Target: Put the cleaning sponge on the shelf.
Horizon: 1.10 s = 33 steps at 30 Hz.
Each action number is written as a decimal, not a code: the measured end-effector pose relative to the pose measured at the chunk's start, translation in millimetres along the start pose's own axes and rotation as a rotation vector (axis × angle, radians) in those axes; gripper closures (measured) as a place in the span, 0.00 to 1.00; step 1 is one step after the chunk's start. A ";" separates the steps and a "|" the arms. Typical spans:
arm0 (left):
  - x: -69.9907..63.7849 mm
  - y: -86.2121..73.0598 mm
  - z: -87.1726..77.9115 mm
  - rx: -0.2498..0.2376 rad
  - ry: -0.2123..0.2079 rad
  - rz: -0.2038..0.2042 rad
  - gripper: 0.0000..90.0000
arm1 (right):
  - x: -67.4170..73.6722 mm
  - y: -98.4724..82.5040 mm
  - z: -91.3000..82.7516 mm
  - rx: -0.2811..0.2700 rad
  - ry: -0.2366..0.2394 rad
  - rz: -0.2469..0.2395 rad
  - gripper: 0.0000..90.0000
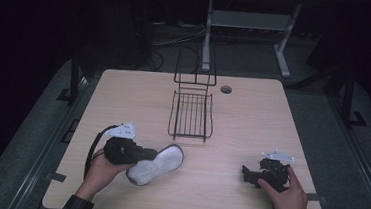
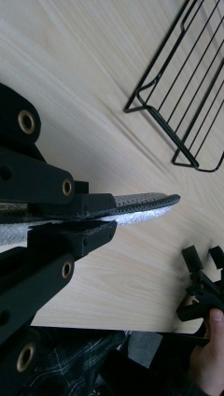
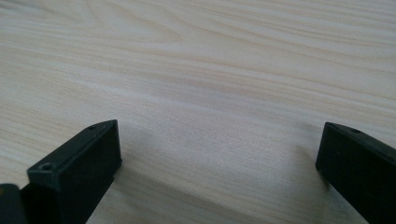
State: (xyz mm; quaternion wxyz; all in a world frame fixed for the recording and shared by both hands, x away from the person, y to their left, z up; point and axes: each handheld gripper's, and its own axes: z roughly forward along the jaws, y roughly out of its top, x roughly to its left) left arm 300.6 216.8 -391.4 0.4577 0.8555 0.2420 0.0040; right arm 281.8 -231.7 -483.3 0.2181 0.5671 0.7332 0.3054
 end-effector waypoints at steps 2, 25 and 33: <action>1.5 0.5 -2.1 -0.007 0.009 -0.008 0.95 | 0.0 0.0 0.0 0.000 0.000 0.000 0.00; 20.8 18.6 -20.0 -0.067 0.030 -0.036 0.95 | 0.0 0.0 0.0 0.000 0.000 0.000 0.00; 28.0 28.0 -20.5 -0.084 0.042 -0.033 0.95 | 0.0 0.0 0.0 0.000 0.000 0.000 0.00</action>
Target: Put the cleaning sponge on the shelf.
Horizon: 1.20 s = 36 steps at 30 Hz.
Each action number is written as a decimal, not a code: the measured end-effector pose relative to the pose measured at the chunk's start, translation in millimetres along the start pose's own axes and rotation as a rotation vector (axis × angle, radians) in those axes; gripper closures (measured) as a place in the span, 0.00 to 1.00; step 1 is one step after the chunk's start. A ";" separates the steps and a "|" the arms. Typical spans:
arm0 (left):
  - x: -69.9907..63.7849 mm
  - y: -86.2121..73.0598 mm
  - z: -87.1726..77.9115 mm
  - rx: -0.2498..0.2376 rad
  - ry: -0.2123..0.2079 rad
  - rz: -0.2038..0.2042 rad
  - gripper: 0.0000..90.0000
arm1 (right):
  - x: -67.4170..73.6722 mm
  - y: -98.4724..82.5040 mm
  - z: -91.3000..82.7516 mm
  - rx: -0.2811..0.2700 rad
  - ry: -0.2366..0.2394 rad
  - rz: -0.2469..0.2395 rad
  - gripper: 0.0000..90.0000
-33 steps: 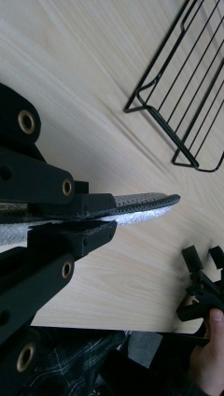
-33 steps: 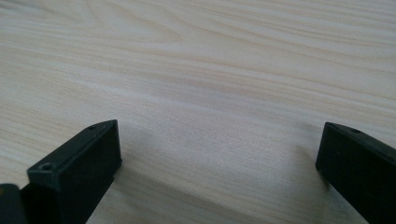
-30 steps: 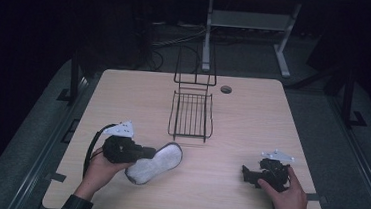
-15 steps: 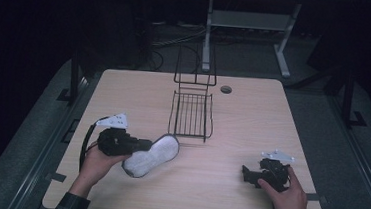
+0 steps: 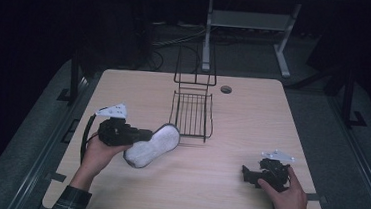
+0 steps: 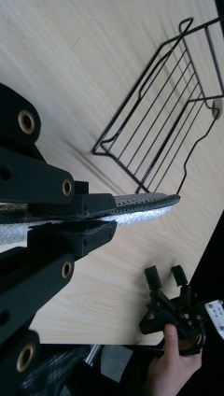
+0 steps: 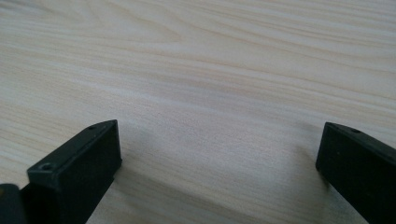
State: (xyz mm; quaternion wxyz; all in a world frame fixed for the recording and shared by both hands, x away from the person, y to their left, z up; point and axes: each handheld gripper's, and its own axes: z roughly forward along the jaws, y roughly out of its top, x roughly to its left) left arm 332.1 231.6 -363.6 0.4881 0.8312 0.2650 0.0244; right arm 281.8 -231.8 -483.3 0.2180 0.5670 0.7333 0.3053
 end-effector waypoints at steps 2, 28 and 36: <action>2.7 2.8 0.4 -0.006 -0.001 0.001 0.95 | 0.0 0.0 0.0 0.000 0.000 0.000 0.00; 34.8 35.7 18.6 -0.047 0.031 -0.010 0.95 | -0.1 0.0 0.0 0.000 0.000 -0.001 0.00; 48.2 44.8 29.2 -0.069 0.041 -0.026 0.95 | -0.1 0.0 0.0 0.000 0.000 -0.001 0.00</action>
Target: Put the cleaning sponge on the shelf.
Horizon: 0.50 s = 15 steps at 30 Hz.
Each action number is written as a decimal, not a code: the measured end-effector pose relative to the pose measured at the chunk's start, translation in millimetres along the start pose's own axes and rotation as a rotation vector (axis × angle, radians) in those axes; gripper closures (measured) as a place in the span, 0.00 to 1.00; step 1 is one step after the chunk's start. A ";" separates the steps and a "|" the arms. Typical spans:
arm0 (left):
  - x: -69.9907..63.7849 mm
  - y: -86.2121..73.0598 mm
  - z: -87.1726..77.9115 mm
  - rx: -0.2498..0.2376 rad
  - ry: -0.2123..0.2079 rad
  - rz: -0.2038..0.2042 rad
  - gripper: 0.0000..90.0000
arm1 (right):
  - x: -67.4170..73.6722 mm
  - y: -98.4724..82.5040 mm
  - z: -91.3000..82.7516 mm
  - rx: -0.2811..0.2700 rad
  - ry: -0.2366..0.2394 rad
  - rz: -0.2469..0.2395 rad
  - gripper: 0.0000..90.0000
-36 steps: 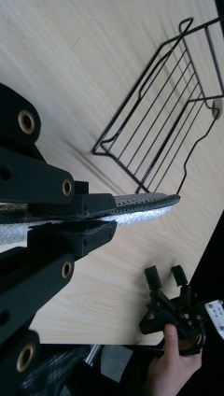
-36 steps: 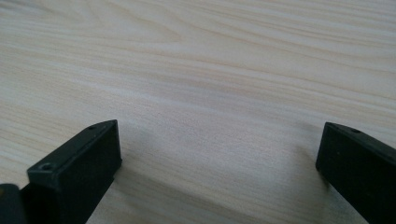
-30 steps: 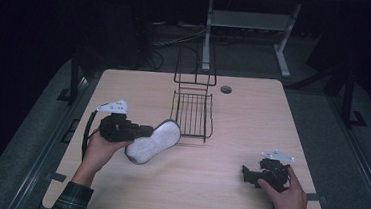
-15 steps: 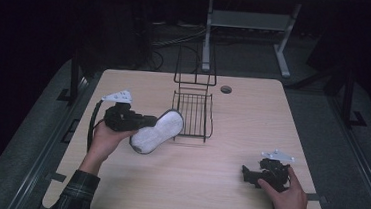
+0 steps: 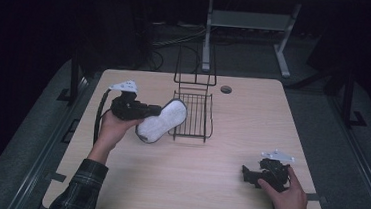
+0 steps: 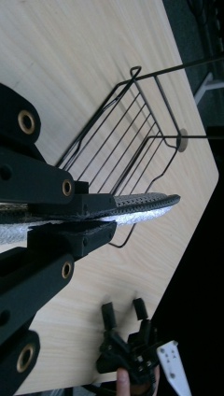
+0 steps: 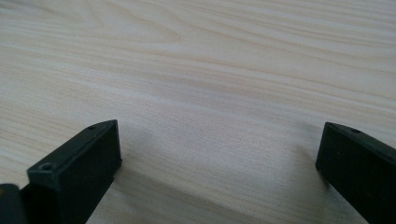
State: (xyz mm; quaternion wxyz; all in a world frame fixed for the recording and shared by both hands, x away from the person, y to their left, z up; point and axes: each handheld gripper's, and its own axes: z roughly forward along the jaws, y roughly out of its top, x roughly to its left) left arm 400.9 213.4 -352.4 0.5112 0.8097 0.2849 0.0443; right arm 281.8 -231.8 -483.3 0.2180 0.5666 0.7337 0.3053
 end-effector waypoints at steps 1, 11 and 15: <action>1.3 0.7 1.1 0.002 -0.002 -0.004 0.95 | 0.0 0.0 0.0 0.000 0.000 0.000 0.00; 13.6 8.4 19.3 -0.005 -0.006 -0.018 0.95 | 0.0 0.0 0.0 0.000 0.000 0.000 0.00; 18.4 11.5 28.0 -0.002 0.000 -0.021 0.95 | 0.0 0.0 0.0 0.000 0.000 0.000 0.00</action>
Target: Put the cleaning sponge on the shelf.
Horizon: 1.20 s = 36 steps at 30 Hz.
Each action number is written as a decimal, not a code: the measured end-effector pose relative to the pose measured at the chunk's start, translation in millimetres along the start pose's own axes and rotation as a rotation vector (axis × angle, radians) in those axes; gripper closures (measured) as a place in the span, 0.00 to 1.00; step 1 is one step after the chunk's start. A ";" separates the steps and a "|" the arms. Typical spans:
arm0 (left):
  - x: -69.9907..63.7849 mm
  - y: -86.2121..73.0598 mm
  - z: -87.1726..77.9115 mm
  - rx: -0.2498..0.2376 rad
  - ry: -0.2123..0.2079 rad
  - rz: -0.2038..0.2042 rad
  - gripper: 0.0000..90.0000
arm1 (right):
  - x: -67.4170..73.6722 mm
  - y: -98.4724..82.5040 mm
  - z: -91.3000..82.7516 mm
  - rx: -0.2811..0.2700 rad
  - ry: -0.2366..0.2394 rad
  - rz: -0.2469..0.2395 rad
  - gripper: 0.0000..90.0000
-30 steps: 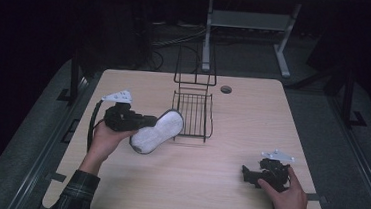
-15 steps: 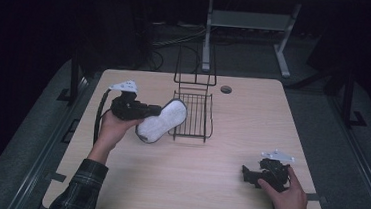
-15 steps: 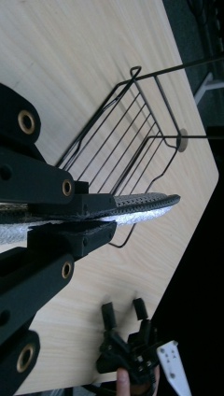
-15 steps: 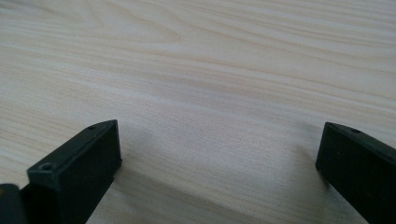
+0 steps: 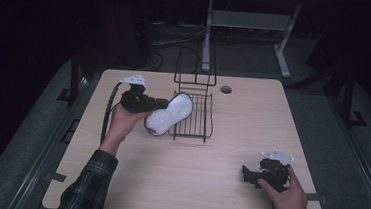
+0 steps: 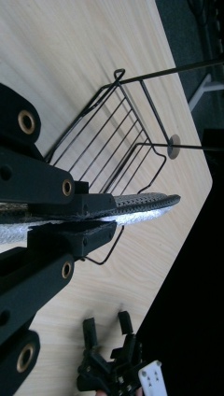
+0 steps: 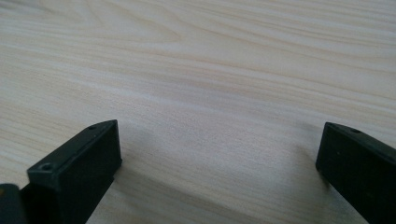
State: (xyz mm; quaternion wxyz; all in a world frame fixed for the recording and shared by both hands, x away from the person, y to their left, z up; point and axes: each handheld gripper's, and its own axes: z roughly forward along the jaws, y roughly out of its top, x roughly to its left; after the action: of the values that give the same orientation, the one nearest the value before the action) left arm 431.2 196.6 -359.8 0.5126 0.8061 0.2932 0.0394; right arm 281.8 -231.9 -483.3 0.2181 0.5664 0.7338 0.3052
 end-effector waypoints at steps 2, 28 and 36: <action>2.3 2.6 4.2 -0.001 0.000 0.002 0.95 | 0.0 0.0 0.0 0.000 0.000 0.000 0.00; 20.9 16.3 69.2 -0.019 -0.048 -0.053 0.95 | 0.0 0.0 0.0 0.000 0.000 0.000 0.00; 24.6 11.0 82.8 -0.024 -0.048 -0.084 0.94 | 0.0 0.0 0.0 0.000 0.000 0.000 0.00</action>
State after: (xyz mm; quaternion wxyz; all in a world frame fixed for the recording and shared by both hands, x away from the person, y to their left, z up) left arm 486.5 139.4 -395.4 0.5303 0.7877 0.3137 0.0020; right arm 281.8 -231.9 -483.3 0.2180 0.5665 0.7337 0.3053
